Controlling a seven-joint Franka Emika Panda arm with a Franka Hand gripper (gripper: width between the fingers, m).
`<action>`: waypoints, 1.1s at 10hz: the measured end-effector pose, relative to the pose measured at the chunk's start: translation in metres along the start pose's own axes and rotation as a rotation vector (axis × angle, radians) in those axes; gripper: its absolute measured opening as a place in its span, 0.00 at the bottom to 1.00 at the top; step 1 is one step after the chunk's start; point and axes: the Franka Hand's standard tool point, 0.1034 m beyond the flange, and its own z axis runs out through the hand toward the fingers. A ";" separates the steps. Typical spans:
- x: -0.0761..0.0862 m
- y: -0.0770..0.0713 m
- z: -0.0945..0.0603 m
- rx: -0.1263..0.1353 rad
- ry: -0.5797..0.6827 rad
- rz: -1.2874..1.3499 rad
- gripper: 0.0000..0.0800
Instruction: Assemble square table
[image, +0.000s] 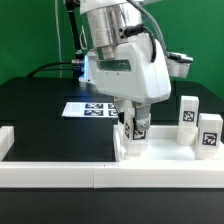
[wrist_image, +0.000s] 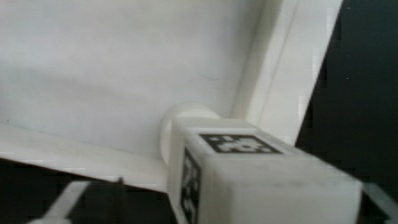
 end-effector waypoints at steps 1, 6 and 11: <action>-0.006 -0.003 -0.001 -0.032 0.021 -0.205 0.77; -0.011 -0.006 0.000 -0.066 0.029 -0.757 0.81; -0.002 -0.003 -0.001 -0.103 0.030 -1.199 0.79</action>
Offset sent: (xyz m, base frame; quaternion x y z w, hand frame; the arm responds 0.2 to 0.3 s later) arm 0.0000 0.0000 0.0000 0.0000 0.0000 -0.1938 0.9810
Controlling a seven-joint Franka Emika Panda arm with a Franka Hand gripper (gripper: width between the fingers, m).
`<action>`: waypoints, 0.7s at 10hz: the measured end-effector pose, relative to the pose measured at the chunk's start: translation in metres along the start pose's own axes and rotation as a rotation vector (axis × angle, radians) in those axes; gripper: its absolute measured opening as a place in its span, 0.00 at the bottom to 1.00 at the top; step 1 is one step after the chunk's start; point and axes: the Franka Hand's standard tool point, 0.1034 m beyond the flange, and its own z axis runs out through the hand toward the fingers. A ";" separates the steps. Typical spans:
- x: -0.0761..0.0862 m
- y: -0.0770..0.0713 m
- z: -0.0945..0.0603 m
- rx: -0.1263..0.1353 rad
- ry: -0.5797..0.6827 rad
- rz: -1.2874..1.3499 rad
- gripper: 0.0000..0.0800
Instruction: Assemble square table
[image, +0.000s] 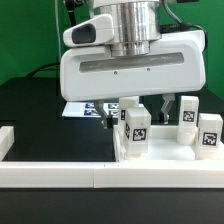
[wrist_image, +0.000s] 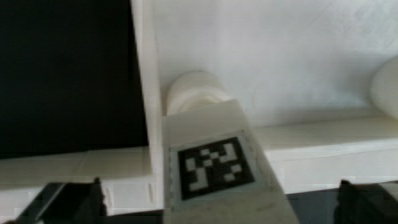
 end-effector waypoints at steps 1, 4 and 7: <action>0.000 0.000 0.000 0.000 0.000 0.009 0.79; 0.000 0.000 0.000 0.002 -0.001 0.175 0.36; 0.000 0.002 0.000 -0.004 0.011 0.510 0.36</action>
Offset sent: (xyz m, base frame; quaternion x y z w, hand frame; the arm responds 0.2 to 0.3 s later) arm 0.0000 0.0000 0.0000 0.0000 0.0000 0.1296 0.9916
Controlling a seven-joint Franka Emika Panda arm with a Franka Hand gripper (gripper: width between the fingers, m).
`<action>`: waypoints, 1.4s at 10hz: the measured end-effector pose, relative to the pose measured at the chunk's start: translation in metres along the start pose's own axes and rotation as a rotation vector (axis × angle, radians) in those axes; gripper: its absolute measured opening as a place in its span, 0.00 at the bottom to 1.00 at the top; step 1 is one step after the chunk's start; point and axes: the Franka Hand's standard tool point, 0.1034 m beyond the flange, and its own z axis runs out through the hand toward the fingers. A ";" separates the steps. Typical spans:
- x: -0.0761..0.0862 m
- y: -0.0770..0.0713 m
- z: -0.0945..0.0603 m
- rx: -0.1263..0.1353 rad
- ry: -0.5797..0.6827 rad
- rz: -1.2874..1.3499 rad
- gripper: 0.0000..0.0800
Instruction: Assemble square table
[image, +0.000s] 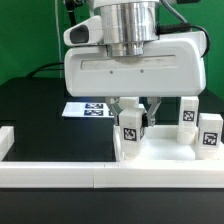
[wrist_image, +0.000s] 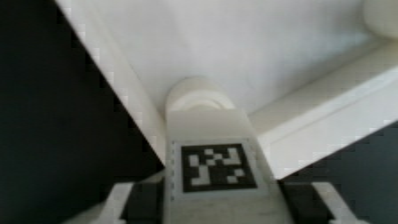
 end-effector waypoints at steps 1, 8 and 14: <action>0.000 0.000 0.000 0.007 -0.004 0.151 0.36; -0.007 -0.004 0.003 0.044 -0.056 1.023 0.36; -0.016 -0.010 0.002 0.009 -0.027 0.379 0.79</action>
Offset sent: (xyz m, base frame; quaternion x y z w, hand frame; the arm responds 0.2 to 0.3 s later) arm 0.0162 0.0247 -0.0028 0.0601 -0.0188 0.4351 0.8982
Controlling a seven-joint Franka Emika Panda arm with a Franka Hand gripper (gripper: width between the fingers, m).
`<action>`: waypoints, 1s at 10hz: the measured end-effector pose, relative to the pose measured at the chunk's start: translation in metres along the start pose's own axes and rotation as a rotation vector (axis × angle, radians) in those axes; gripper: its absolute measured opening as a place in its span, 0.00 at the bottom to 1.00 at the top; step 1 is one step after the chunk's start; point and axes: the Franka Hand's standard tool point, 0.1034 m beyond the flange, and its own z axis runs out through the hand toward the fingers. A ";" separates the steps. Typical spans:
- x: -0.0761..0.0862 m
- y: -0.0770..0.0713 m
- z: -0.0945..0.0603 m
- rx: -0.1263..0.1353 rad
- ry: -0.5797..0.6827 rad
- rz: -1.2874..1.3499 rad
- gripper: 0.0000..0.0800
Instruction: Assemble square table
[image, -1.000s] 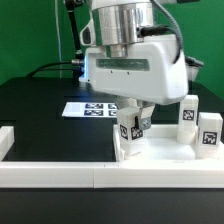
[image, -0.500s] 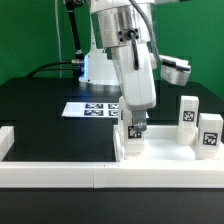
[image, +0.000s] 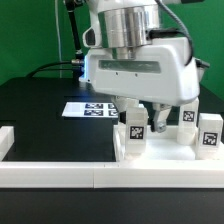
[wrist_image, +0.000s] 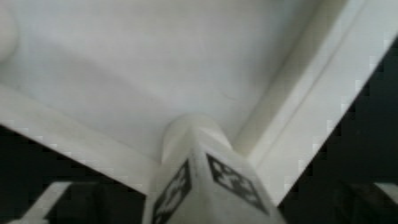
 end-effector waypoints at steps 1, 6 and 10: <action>0.000 0.001 0.001 -0.002 -0.001 -0.096 0.81; 0.016 0.010 -0.002 -0.040 -0.003 -0.763 0.81; 0.028 0.016 -0.004 -0.036 0.006 -0.869 0.69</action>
Offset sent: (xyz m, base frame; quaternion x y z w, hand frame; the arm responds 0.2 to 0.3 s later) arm -0.0004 -0.0097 0.0055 -0.0855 -0.0030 -0.4304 0.8986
